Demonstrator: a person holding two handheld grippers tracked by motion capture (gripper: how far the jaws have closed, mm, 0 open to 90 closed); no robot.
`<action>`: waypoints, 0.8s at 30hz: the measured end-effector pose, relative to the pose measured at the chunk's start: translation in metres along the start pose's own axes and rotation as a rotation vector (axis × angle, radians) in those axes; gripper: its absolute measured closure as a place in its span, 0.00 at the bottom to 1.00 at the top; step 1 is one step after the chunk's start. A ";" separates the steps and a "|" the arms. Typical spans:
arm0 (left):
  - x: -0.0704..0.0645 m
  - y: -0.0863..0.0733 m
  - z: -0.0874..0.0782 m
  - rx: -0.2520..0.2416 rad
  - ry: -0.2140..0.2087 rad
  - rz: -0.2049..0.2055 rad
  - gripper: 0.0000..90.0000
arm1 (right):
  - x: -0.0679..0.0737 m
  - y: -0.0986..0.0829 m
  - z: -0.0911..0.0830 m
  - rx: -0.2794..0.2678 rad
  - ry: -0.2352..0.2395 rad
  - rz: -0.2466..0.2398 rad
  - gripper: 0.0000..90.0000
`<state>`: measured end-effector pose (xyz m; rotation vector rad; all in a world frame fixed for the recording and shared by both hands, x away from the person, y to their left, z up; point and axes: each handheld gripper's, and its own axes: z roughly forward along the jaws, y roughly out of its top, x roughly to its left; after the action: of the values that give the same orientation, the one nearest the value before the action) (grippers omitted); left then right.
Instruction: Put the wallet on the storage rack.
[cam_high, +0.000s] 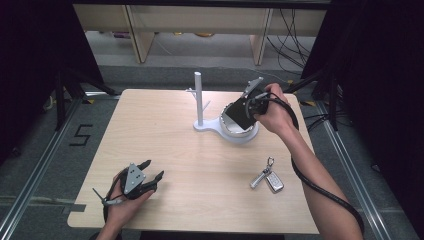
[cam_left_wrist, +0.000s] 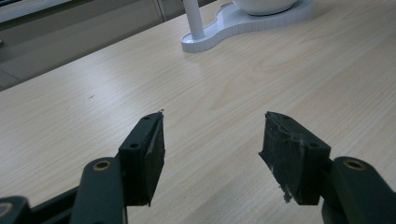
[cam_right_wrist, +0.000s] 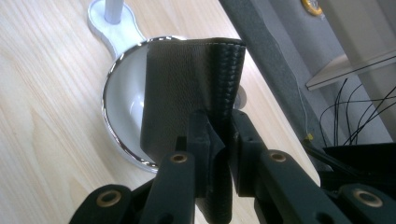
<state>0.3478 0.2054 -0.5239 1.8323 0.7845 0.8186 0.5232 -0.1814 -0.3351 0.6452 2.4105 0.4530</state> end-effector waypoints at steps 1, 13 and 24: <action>0.000 0.000 0.000 0.000 0.000 0.000 0.43 | 0.000 0.000 0.002 0.002 -0.006 -0.004 0.90; 0.000 0.000 0.000 -0.009 -0.001 -0.005 0.43 | 0.002 0.003 0.019 0.030 0.037 -0.035 0.89; 0.001 0.000 0.000 -0.008 -0.005 -0.004 0.43 | 0.001 0.004 0.033 0.033 0.062 0.001 0.77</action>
<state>0.3484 0.2058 -0.5242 1.8245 0.7801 0.8135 0.5444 -0.1722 -0.3590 0.6558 2.4812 0.4410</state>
